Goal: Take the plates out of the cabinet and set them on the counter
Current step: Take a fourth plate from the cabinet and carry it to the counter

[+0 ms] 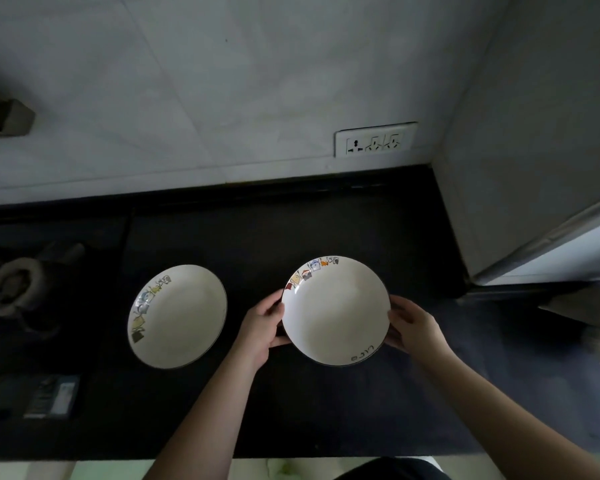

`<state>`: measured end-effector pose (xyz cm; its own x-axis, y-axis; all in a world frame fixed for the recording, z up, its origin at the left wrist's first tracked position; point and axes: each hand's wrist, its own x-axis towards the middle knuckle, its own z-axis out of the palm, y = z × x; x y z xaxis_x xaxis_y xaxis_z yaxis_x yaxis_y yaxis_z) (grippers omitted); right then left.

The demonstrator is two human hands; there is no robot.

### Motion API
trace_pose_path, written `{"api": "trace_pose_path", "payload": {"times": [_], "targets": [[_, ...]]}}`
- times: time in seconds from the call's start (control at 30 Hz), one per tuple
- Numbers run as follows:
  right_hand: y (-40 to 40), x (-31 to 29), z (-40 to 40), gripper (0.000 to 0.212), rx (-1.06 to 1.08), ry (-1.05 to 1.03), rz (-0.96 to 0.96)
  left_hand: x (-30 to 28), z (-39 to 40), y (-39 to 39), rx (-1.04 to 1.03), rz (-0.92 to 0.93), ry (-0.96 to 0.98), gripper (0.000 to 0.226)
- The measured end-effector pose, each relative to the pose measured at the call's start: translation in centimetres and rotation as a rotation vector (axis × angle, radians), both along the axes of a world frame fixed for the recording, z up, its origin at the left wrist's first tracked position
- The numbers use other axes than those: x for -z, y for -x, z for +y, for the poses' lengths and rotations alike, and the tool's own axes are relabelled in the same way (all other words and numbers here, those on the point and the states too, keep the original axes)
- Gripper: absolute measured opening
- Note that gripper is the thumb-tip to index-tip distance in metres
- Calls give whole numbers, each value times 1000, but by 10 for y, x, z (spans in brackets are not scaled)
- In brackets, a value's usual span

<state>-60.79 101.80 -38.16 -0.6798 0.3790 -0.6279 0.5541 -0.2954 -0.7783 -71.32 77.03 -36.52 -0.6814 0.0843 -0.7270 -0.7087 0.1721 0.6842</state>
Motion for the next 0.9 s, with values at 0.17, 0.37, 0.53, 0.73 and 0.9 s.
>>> {"api": "trace_pose_path", "payload": {"times": [0.17,0.37,0.53,0.73,0.9], "targets": [[2,6,3,24,12,8,-4,7,4,3,-5,12,19,32],[0,11,14,24,12,10,2,15,13,4,3,19,61,34],[-2,16,17,23,20,15,14,18,16,3,9,45,87,34],[-1,16,17,23,-2,-20,38,20,18,-3,18,117,152,35],[-3,14,17,26,-59,-76,6,16,19,-10,20,140,219,37]]}}
